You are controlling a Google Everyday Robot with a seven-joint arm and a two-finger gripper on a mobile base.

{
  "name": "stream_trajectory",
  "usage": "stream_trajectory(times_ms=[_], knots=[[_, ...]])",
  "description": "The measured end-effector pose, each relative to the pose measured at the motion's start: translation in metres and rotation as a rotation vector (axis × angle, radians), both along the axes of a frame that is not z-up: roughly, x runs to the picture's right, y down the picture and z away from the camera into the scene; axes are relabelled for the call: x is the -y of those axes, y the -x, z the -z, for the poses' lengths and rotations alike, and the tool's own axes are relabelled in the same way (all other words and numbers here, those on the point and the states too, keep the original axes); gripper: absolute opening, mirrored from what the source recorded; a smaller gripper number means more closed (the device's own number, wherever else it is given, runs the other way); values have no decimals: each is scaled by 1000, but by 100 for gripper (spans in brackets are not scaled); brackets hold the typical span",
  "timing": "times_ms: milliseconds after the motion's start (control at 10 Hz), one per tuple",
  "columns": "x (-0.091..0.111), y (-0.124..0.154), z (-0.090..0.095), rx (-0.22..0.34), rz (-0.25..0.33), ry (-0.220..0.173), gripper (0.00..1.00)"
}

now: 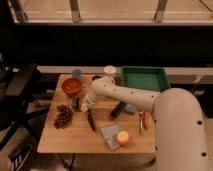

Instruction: Wipe table surface with brush

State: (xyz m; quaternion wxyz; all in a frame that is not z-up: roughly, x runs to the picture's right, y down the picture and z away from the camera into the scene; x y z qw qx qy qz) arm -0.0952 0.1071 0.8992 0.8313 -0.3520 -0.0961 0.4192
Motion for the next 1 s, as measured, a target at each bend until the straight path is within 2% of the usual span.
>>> stream_trajectory(times_ms=[300,500,800,1000], knots=[[29,-53,-8,-15,19,-54,0],[42,-66,-9,2,39,-86,0],[54,-50,-9,50,76,-115,0],[51,-10,-7,93,99,-112,0]])
